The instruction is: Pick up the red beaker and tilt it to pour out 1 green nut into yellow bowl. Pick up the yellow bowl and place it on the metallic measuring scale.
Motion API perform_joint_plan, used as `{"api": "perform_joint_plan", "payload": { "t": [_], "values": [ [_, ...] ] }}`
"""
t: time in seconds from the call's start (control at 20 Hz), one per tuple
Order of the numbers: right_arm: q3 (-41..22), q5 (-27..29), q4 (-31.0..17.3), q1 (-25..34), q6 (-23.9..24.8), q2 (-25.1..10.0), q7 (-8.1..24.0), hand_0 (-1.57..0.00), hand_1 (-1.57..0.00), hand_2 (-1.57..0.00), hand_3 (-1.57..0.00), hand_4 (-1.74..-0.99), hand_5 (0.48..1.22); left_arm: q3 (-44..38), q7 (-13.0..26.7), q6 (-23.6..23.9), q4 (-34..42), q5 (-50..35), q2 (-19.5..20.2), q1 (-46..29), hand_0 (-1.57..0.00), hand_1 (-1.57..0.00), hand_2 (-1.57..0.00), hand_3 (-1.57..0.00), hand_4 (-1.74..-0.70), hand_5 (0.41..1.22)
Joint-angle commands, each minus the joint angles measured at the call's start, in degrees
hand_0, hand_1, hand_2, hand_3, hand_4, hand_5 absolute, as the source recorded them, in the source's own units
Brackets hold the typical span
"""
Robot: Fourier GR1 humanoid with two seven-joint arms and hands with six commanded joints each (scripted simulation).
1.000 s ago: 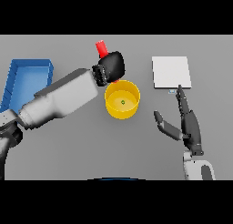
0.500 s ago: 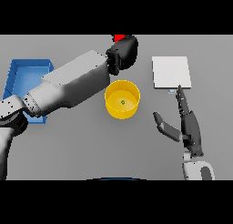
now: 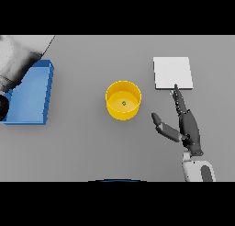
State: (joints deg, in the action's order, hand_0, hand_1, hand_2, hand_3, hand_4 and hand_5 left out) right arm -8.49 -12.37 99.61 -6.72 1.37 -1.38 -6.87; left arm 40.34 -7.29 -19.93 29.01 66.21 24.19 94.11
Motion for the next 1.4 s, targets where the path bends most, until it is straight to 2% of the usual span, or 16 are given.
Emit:
{"api": "perform_joint_plan", "payload": {
  "t": [0.0, 0.05, 0.15, 0.2, 0.35, 0.45, 0.5, 0.6, 0.75, 0.9, 1.1, 1.2, 1.35],
  "values": [
    [0.1, -0.4, -0.7, 0.3, 0.2, -0.3, -0.2, 0.0, 0.0, 0.0, 0.0, -1.104, 0.576, -4.8, 1.6, -0.4, -1.5, -3.9, 1.4, -0.2, -1.57, -1.57, -1.57, -1.51, -1.73, 1.221],
    [0.2, -0.1, -0.6, 0.2, 0.0, -0.4, -0.1, 0.0, 0.0, 0.0, 0.0, -1.105, 0.578, -9.8, 3.8, -0.6, -3.4, -7.9, 3.4, -1.1, -1.57, -1.57, -1.57, -1.51, -1.73, 1.221],
    [0.3, 0.5, -1.3, 1.2, -0.1, 0.0, 0.4, 0.0, 0.0, 0.0, 0.0, -1.116, 0.582, -18.8, 5.1, -0.6, -6.8, -15.8, 6.7, -2.9, -1.57, -1.57, -1.57, -1.52, -1.74, 1.221],
    [0.3, -0.2, -1.7, 1.0, 0.1, -0.5, -0.4, 0.0, 0.0, 0.0, 0.0, -1.121, 0.588, -22.0, 5.5, 0.1, -8.1, -18.6, 8.1, -4.0, -1.57, -1.57, -1.57, -1.53, -1.74, 1.221],
    [0.2, -0.9, -1.5, 2.1, 0.2, -1.2, 0.4, 0.0, 0.0, 0.0, 0.0, -1.127, 0.606, -30.3, 8.7, 4.1, -9.5, -26.7, 11.0, -10.4, -1.57, -1.57, -1.57, -1.55, -1.74, 1.221],
    [-0.1, -1.0, -0.9, 1.3, -0.1, -1.5, -0.7, 0.0, 0.0, 0.0, 0.0, -1.132, 0.621, -33.2, 14.6, 7.8, -8.4, -29.9, 11.7, -16.2, -1.57, -1.57, -1.57, -1.56, -1.74, 1.221],
    [-0.6, -1.5, -1.1, 1.6, -0.3, -1.3, -0.2, 0.0, 0.0, 0.0, 0.0, -1.138, 0.626, -33.9, 17.0, 9.9, -6.7, -31.0, 11.7, -19.1, -1.57, -1.57, -1.57, -1.56, -1.74, 1.221],
    [-0.4, -1.3, -1.3, 1.6, -0.3, -1.4, 0.7, 0.0, 0.0, 0.0, 0.0, -1.134, 0.632, -37.7, 19.2, 13.8, -3.7, -35.6, 11.6, -25.1, -1.57, -1.57, -1.57, -1.56, -1.74, 1.221],
    [-0.8, -1.2, -1.6, 1.5, -0.6, -1.0, 0.2, 0.0, 0.0, 0.0, 0.0, -1.133, 0.655, -41.9, 26.5, 16.6, 2.6, -41.1, 10.9, -32.9, -1.57, -1.57, -1.57, -1.57, -1.74, 1.221],
    [0.0, 0.3, -1.4, 0.8, -1.6, -2.0, -1.1, 0.0, 0.0, 0.0, 0.0, -1.131, 0.669, -43.6, 28.1, 18.9, 11.9, -45.1, 9.9, -43.2, -1.57, -1.57, -1.57, -1.57, -1.74, 1.221],
    [-1.0, -1.8, -2.4, 0.6, -0.5, -1.6, -2.9, 0.0, 0.0, 0.0, 0.0, -1.166, 0.676, -44.9, 31.2, 21.6, 23.5, -49.1, 7.2, -56.1, -1.57, -1.57, -1.57, -1.57, -1.74, 1.221],
    [-0.3, -1.1, -2.3, 1.0, -0.9, -2.2, -2.2, 0.0, 0.0, 0.0, 0.0, -1.174, 0.676, -44.8, 32.8, 22.6, 26.8, -49.8, 6.1, -59.1, -1.57, -1.57, -1.57, -1.57, -1.74, 1.151],
    [-0.2, -0.7, -2.3, 0.6, -1.2, -2.2, -2.4, 0.0, 0.0, 0.0, 0.0, -1.161, 0.671, -44.6, 34.7, 23.7, 30.7, -50.4, 4.9, -62.9, -1.57, -1.57, -1.57, -1.57, -1.74, 0.984]
  ]
}}
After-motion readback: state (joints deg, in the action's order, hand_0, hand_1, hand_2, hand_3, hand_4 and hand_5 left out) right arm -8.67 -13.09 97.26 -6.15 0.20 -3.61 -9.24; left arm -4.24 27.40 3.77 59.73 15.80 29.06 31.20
